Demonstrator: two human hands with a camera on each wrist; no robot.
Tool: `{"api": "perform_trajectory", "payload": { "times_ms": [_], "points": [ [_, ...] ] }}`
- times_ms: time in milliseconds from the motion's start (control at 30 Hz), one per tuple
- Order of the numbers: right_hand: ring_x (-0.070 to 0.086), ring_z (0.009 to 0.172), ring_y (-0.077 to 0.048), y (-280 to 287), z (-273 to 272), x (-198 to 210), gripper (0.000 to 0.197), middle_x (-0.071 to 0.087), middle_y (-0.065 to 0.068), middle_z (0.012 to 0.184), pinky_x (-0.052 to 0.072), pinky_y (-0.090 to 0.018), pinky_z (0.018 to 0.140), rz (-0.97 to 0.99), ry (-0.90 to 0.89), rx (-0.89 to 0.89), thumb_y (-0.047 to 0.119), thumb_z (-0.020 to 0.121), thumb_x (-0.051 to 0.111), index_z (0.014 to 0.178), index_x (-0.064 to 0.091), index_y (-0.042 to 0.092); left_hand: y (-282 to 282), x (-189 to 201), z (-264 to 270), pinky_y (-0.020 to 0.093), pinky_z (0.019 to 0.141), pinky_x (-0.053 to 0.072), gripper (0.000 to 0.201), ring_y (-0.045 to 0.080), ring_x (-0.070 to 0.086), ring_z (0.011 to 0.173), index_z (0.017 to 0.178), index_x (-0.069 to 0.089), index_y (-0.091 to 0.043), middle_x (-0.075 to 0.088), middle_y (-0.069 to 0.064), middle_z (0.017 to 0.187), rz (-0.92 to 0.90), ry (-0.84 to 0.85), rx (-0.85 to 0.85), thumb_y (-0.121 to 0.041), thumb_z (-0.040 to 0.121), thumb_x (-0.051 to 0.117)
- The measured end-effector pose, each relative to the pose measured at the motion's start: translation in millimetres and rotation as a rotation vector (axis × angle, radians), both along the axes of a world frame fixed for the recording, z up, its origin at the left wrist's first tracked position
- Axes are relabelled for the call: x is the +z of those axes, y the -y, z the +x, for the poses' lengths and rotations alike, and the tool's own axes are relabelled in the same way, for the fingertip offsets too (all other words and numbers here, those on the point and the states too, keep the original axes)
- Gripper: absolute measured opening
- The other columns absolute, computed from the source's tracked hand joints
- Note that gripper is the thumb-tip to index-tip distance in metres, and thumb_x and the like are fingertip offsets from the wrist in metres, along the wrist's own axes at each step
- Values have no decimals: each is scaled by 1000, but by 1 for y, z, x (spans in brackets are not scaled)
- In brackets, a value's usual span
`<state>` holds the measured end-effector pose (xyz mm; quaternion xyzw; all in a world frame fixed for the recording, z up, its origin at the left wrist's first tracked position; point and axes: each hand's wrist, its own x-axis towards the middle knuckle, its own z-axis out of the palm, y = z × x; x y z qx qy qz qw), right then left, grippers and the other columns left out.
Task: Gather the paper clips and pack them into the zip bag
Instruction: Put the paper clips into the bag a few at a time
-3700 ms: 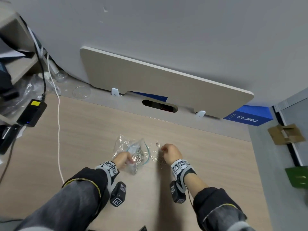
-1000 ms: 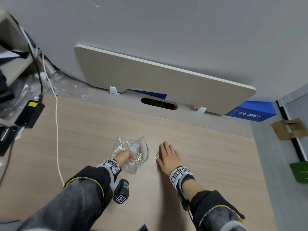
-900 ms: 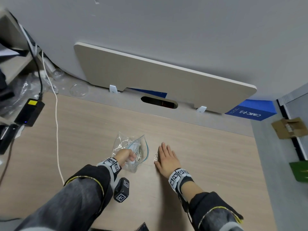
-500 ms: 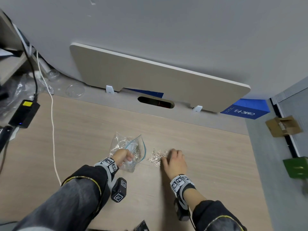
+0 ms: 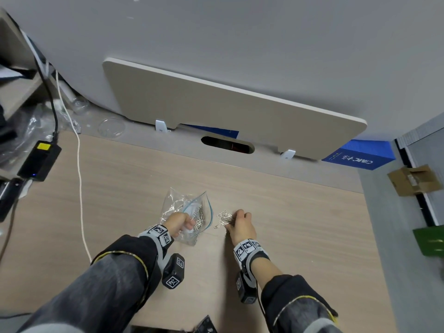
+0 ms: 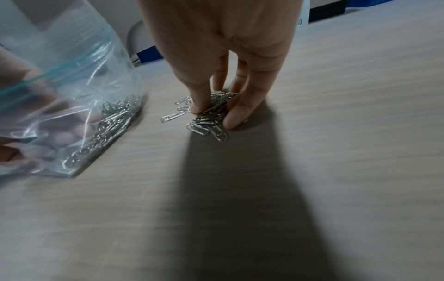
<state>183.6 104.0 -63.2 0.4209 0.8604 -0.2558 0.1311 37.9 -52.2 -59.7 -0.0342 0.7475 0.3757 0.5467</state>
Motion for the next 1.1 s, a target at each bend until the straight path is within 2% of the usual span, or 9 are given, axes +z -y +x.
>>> {"api": "perform_trajectory", "payload": {
  "times_ms": [200, 300, 400, 500, 567, 667, 800, 933, 1100],
  "points": [
    [60, 91, -37, -5, 3, -4, 17, 50, -11, 115, 45, -38, 71, 32, 3, 58, 16, 94, 52, 108, 50, 8, 1, -1, -1, 23, 50, 25, 28, 12, 39, 59, 76, 67, -13, 58, 1, 77, -1, 6, -3, -10, 87, 42],
    [59, 95, -34, -10, 4, -4, 13, 54, -10, 111, 45, -37, 77, 1, -29, 47, 16, 94, 53, 104, 55, 9, 1, -3, -1, 22, 50, 24, 27, 13, 38, 58, 75, 65, -13, 63, 5, 87, 12, 16, 11, -8, 87, 42],
    [61, 92, -28, -18, 8, -7, 4, 61, -6, 97, 49, -35, 81, -85, -82, -7, 16, 89, 62, 90, 59, 13, 0, 0, -1, 22, 51, 24, 28, 13, 37, 57, 75, 66, -13, 58, 3, 78, 20, 8, 4, -7, 88, 42],
    [61, 60, -21, -25, 13, -3, 20, 59, -3, 72, 59, -38, 59, -261, -194, -221, 8, 84, 67, 71, 54, 16, 1, 0, -1, 22, 51, 25, 26, 13, 37, 57, 76, 67, -12, 57, 3, 77, 23, 14, 2, -9, 87, 43],
    [55, 46, -14, -27, 13, 7, 23, 56, -4, 68, 55, -30, 44, -370, -294, -354, 3, 83, 68, 71, 52, 13, 2, -1, -1, 22, 52, 25, 25, 13, 38, 59, 75, 67, -12, 59, 4, 82, 21, 20, 8, -9, 85, 44],
    [53, 39, -9, -29, -1, 28, 21, 53, -7, 70, 52, -25, 39, -548, -425, -424, -2, 85, 66, 75, 51, 9, 1, 1, -1, 23, 53, 25, 24, 13, 38, 60, 74, 66, -11, 61, 6, 87, 27, 31, 14, -8, 86, 45],
    [52, 39, -6, -16, -36, 63, 18, 49, -5, 70, 53, -23, 41, -700, -456, -267, -3, 87, 63, 79, 51, 7, 1, 6, 1, 22, 52, 24, 24, 13, 37, 60, 74, 65, -11, 57, 3, 77, 18, 32, 8, -8, 86, 45],
    [54, 41, -12, 11, -61, 79, 15, 53, -4, 60, 53, -25, 43, -655, -401, -84, 3, 85, 68, 81, 54, 7, 0, 8, 2, 22, 52, 23, 23, 13, 37, 59, 73, 65, -13, 57, 2, 74, 3, 17, 6, -9, 85, 46],
    [64, 51, -21, 22, -68, 73, 17, 65, -6, 57, 60, -44, 66, -448, -297, 51, 20, 86, 67, 71, 62, 13, -1, 9, 2, 23, 51, 23, 19, 13, 35, 57, 70, 62, -11, 58, 4, 80, -6, 21, 12, -5, 82, 48]
  ]
}}
